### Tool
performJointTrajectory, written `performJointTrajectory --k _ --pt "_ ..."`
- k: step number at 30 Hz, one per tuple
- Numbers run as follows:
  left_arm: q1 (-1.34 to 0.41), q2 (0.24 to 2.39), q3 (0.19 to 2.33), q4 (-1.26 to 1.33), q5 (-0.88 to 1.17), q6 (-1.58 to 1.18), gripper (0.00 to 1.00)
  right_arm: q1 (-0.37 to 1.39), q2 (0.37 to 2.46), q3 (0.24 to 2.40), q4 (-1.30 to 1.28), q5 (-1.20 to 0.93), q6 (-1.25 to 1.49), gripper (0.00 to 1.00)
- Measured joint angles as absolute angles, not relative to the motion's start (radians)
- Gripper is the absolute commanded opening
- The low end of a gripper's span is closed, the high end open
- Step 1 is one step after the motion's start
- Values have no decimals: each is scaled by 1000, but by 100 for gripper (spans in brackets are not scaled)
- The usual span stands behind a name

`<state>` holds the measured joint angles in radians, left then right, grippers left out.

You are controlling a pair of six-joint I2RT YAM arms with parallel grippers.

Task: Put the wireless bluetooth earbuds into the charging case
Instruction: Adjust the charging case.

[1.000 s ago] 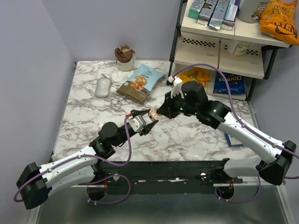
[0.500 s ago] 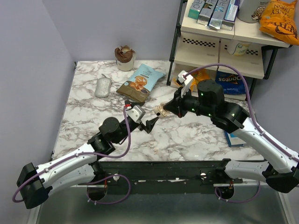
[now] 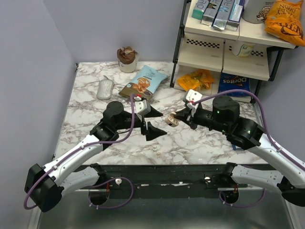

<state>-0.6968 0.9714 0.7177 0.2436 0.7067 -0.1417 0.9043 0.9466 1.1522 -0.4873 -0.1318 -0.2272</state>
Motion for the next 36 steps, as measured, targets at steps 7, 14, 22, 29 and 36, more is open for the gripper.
performJointTrajectory --k 7,14,22,29,36 --pt "-693 997 732 225 881 -176 93 925 945 1155 -486 -93 -268 1" --pt "-693 1001 732 280 923 -225 82 951 963 1155 -463 -79 -282 1" --pt "-693 1014 727 340 918 -251 71 970 1018 1155 -459 -81 -280 1" --pt "-693 1014 726 351 901 -247 62 974 1029 1156 -453 -89 -277 1" --pt "-693 1019 717 363 889 -245 52 976 1034 1159 -445 -102 -263 1"
